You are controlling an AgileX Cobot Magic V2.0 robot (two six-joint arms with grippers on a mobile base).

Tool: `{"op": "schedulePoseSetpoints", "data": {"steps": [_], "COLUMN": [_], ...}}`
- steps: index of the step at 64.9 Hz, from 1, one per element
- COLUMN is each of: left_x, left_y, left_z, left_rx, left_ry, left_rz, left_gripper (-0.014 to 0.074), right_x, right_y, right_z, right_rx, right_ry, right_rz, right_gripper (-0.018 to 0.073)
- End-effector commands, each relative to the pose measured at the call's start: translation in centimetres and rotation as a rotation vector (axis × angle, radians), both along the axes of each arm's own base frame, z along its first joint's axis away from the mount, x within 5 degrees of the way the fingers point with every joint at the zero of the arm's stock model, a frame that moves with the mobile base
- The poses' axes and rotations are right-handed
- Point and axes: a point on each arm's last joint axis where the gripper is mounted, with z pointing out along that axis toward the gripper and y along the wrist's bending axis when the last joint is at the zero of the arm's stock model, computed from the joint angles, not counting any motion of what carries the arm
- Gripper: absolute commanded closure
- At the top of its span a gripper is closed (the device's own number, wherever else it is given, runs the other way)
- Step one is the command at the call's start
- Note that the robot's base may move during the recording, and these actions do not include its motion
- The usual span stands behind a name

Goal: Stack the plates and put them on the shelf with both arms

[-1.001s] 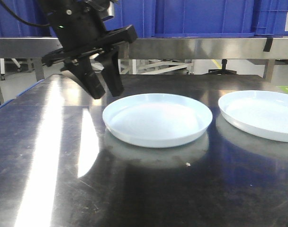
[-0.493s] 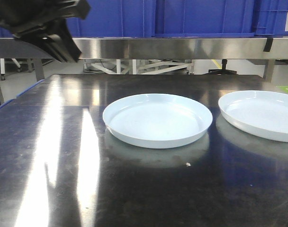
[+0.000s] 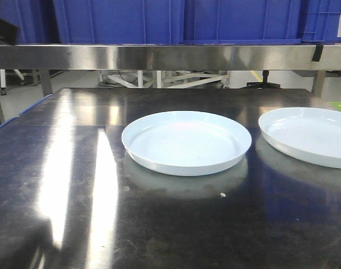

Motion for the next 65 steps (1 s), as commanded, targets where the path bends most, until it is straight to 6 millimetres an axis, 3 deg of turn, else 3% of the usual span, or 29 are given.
{"op": "schedulePoseSetpoints", "data": {"steps": [1,13,31,45,65], "left_x": [-1.1,-4.3,-8.0,-9.2,-9.2], "left_y": [1.6,4.7,6.4,7.0,7.1], "left_z": [1.7,1.9,3.1,3.4,3.3], "left_rx": [-0.055,-0.079,-0.095,-0.096,-0.092], "left_ry": [-0.148,-0.243,-0.315,-0.345,-0.332], "left_rz": [0.06,0.177,0.234,0.271,0.277], "left_gripper": [0.0514,0.0514,0.0514,0.0514,0.0514], "right_x": [-0.2,-0.2,-0.2,-0.2,-0.2], "right_y": [-0.1,-0.1,-0.1,-0.1,-0.1], "right_z": [0.9,0.9,0.9,0.9,1.3], "right_rx": [-0.024,-0.024,-0.024,-0.024,-0.025], "right_ry": [-0.101,-0.101,-0.101,-0.101,-0.144], "right_rz": [-0.011,-0.011,-0.011,-0.011,-0.014], "right_gripper": [0.0512,0.0512,0.0512,0.0512,0.0512]}}
